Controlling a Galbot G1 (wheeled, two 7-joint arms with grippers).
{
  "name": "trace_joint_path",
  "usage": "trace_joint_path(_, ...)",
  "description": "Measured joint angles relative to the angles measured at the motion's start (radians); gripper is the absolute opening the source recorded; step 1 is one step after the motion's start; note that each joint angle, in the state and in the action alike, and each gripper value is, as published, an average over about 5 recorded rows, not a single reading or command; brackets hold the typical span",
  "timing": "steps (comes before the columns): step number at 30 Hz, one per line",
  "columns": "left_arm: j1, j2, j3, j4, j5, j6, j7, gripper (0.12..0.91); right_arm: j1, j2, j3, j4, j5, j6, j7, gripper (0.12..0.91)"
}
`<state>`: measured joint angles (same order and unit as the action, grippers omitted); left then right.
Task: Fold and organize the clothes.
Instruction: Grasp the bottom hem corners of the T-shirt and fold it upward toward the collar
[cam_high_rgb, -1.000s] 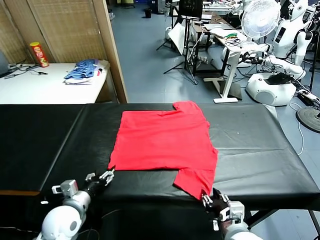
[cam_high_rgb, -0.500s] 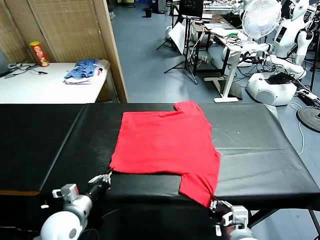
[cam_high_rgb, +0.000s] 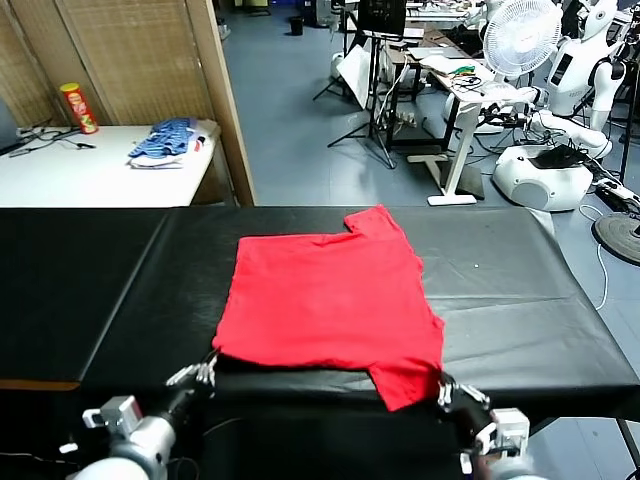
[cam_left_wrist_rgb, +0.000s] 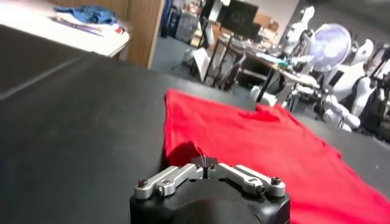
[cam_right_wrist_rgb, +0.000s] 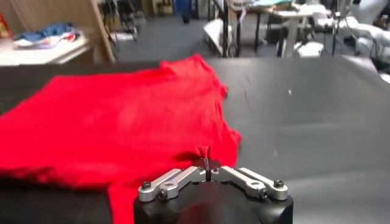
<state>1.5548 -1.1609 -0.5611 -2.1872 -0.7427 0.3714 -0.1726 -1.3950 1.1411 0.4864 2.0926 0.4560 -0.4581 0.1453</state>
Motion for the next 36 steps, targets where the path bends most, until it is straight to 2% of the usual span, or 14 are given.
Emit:
trace_joint_path(4, -0.096, 0.002, 0.028, 0.053, 0.022, 0.000, -0.003, 0.125, 0.106, -0.018, -0.029, -0.093, -0.004, 0.010, -0.008, 0.121)
trace_joint_path(9, -0.200, 0.012, 0.067, 0.131, 0.066, -0.003, -0.004, 0.125, 0.232, -0.013, -0.074, -0.220, -0.018, 0.027, -0.036, 0.121)
trace_joint_path(17, -0.307, 0.027, 0.125, 0.250, 0.155, -0.010, -0.004, 0.125, 0.364, -0.002, -0.135, -0.371, -0.034, 0.054, -0.135, 0.137)
trace_joint_path(20, -0.320, 0.028, 0.132, 0.274, 0.167, -0.010, -0.003, 0.125, 0.351, -0.019, -0.133, -0.355, -0.031, 0.030, -0.155, 0.242)
trace_joint_path(23, -0.320, 0.027, 0.134, 0.278, 0.177, -0.010, 0.000, 0.127, 0.307, -0.041, -0.118, -0.293, -0.022, 0.001, -0.143, 0.404)
trace_joint_path(25, -0.314, 0.026, 0.133, 0.274, 0.184, -0.011, 0.002, 0.157, 0.266, -0.056, -0.102, -0.241, -0.017, -0.017, -0.129, 0.521)
trace_joint_path(28, -0.300, 0.025, 0.129, 0.262, 0.190, -0.011, 0.003, 0.284, 0.200, -0.069, -0.072, -0.168, -0.023, -0.029, -0.118, 0.682)
trace_joint_path(30, -0.287, 0.024, 0.126, 0.253, 0.193, -0.010, 0.002, 0.401, 0.158, -0.072, -0.052, -0.134, -0.031, -0.031, -0.116, 0.754)
trace_joint_path(33, -0.263, 0.024, 0.119, 0.241, 0.194, -0.005, 0.001, 0.569, 0.108, -0.070, -0.031, -0.110, -0.036, -0.031, -0.116, 0.790)
trace_joint_path(36, -0.235, 0.025, 0.113, 0.230, 0.186, 0.005, 0.000, 0.715, 0.082, -0.064, -0.024, -0.105, -0.041, -0.031, -0.117, 0.775)
